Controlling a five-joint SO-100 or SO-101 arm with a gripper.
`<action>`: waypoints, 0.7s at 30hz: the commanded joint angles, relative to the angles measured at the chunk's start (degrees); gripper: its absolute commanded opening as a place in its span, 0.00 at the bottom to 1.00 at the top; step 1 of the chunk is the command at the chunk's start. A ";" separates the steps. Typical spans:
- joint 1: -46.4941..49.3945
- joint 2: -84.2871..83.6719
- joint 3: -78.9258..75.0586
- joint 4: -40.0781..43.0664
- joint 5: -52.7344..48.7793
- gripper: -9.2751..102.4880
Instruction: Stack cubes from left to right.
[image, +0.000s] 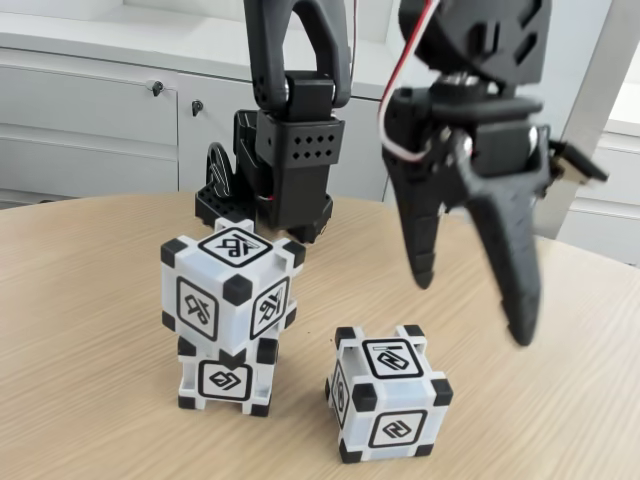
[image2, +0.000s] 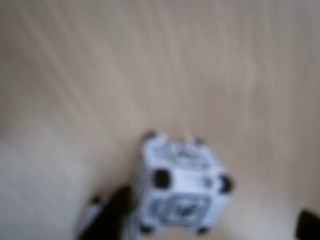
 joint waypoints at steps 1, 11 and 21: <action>3.87 -1.93 -0.26 -0.79 -2.37 0.39; 9.84 -12.30 -1.23 -0.79 -7.56 0.39; 9.84 -17.40 -1.32 -4.13 -8.17 0.39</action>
